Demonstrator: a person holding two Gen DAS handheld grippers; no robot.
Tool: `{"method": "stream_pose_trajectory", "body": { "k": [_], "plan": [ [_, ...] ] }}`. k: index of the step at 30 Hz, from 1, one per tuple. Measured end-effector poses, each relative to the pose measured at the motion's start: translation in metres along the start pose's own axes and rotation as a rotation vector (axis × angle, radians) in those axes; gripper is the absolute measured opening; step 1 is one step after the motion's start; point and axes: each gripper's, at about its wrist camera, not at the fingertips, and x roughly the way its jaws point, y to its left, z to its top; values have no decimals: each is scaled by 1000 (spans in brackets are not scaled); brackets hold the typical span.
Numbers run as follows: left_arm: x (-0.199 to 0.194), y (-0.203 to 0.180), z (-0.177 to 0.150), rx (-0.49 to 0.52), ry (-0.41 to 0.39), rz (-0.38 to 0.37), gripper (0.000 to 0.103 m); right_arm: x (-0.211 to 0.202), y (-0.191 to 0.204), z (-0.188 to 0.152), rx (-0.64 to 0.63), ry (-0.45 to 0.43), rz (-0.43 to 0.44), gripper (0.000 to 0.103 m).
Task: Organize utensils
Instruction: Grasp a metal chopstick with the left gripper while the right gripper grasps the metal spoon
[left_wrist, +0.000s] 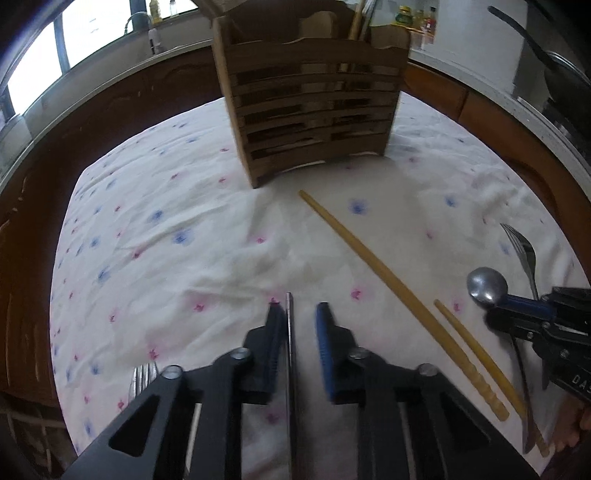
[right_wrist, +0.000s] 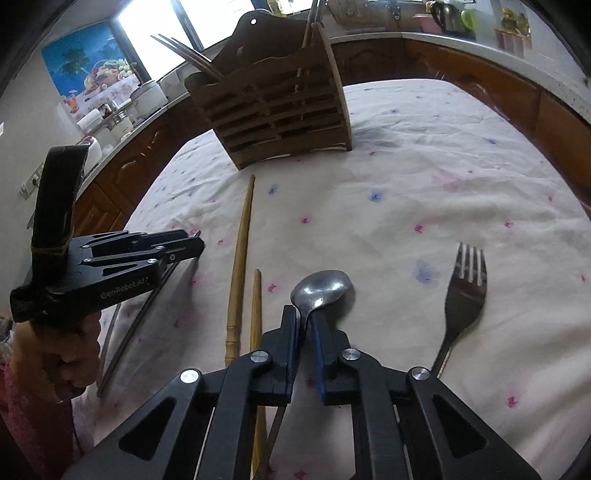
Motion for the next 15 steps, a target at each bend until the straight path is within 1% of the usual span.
{"method": "stream_pose_trajectory", "body": {
  "k": [2,4,5,8,12,15],
  "plan": [
    [0,-1,-2,11,-3,-5,4,1,2,0,-9,0,-1,10],
    [-2,-1,-4,4,-5,-5,3,3,5,2,-25,4,-2,10],
    [-3,0,-5,-3,-8,-8,3,3,6,3,-34,3,-4,8],
    [-13,3,-11,-43,-22,-34,3,3,3,3,-20,0,29,3],
    [-36,11,-19,-103,-75,-80,3,-11,1,4,-11,-39,52,2],
    [-57,16,-24,-134,-124,-96,3,-24,2,8,-13,-77,58,2]
  ]
}}
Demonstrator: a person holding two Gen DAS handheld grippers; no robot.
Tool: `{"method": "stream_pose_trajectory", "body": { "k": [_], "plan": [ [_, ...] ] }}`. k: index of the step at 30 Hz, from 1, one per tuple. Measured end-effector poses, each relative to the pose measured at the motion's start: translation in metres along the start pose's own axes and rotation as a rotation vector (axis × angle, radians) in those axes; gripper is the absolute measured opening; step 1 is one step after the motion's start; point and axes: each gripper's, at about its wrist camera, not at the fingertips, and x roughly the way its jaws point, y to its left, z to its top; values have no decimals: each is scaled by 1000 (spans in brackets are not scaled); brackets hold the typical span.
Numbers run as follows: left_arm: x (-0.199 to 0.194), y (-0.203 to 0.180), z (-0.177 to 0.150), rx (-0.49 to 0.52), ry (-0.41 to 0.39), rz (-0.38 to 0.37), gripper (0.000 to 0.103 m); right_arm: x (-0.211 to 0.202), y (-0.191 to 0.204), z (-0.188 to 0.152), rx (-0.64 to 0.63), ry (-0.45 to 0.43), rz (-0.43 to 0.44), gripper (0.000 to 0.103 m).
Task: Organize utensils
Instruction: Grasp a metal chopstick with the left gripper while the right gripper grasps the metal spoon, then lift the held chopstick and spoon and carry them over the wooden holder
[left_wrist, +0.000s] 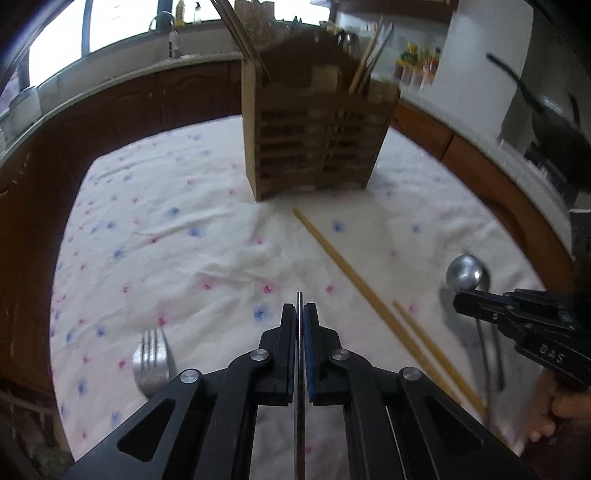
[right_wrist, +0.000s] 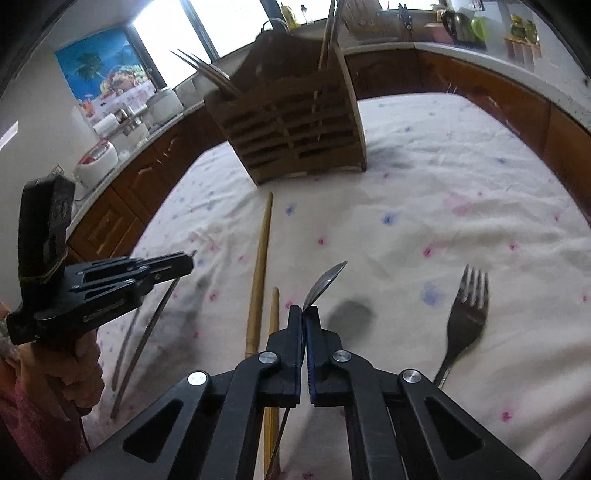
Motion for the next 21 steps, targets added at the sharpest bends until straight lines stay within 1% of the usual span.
{"method": "stream_pose_trajectory", "body": {
  "k": [4,11,21],
  "plan": [
    [-34,2,-2,-29,-68,-27,3,-19,2,9,-4,-56,20,2],
    [-84,-1,-8,-34,-176,-47,3,-48,13,25,-29,-152,27,2],
    [-126,9,-23,-77,-299,-85,3,-78,25,38,-57,-261,33,2]
  ]
}}
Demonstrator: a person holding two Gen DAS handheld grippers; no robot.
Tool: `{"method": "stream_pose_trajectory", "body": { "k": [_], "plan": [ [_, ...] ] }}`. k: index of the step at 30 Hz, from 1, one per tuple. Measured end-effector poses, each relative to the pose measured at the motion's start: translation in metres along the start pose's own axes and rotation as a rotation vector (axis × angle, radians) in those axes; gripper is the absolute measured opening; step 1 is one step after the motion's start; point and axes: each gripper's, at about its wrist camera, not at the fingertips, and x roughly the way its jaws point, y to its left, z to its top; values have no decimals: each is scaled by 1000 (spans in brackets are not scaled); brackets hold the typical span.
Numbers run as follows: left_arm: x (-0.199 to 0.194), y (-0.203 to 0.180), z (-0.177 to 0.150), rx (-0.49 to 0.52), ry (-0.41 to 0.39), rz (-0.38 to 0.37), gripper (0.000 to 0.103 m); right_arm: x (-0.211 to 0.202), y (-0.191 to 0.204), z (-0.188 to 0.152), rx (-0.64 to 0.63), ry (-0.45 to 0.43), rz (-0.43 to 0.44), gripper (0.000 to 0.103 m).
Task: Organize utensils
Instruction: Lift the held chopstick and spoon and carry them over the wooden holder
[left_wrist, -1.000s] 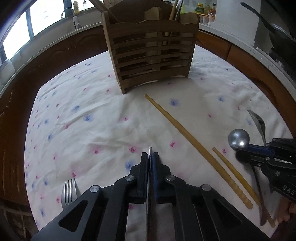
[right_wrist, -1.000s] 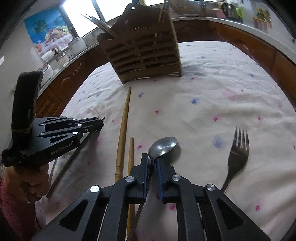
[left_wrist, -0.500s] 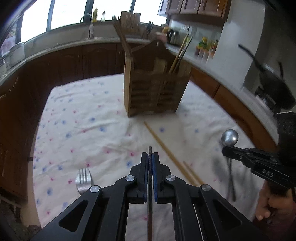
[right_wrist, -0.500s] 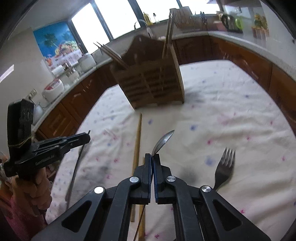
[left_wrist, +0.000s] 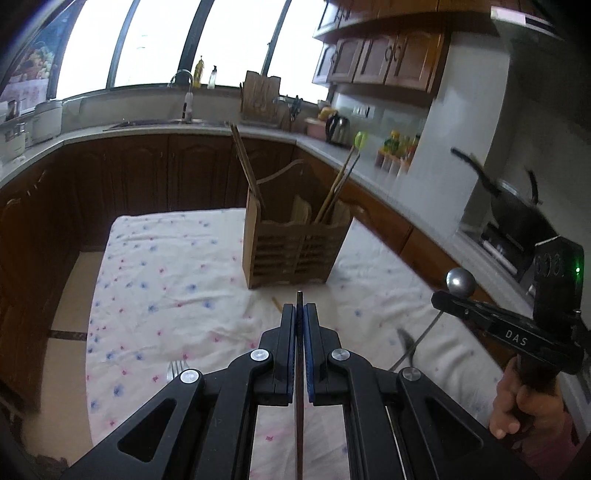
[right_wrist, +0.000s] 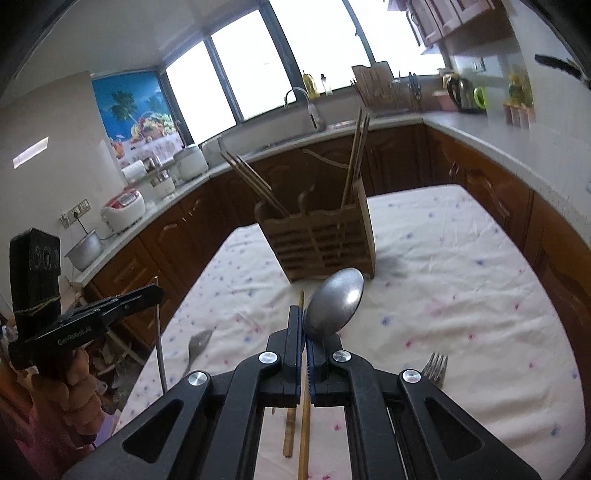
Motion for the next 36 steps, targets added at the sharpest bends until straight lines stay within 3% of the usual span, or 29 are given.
{"method": "stream_pose_trajectory", "body": {
  "k": [9,36],
  "plan": [
    [-25,10,1,-34,-104,15,3,-14,7,14,-37,-69,-14,2],
    [-36,16,25,-22,-268,32,3,-3,-5,42,-66,-111,-46,2]
  ]
}}
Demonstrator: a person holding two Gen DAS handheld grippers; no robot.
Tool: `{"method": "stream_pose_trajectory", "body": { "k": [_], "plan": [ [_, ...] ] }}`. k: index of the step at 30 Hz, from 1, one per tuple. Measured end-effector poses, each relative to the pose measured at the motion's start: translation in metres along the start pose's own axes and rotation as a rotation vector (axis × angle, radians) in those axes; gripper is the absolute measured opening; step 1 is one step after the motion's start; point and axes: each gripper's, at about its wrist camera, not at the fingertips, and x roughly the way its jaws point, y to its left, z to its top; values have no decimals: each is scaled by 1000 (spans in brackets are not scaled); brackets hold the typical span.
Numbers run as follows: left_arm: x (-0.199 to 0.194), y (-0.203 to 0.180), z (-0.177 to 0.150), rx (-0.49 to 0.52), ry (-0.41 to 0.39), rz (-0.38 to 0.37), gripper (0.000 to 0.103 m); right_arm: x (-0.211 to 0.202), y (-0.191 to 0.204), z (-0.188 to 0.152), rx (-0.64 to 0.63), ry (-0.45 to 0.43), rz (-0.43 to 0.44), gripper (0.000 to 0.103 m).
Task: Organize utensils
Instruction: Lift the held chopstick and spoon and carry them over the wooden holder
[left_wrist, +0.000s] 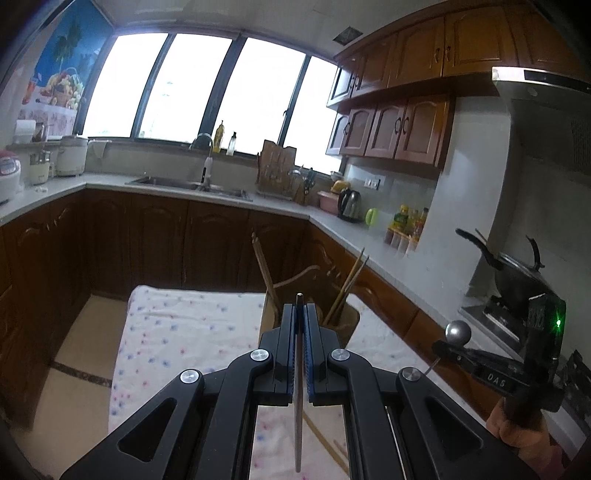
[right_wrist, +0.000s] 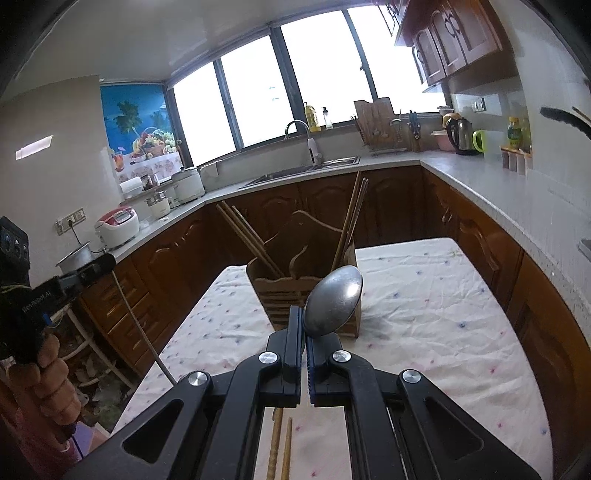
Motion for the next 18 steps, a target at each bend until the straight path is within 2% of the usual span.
{"method": "stream_pose_trajectory", "body": {
  "k": [9,18],
  "plan": [
    [12,-1,16,4,-95,0,3,6,-10,29,-21,-62,-34,2],
    [42,-2,36,-10,-196,5,3,20,-15,67,-38,-132,-61,2]
  ]
}}
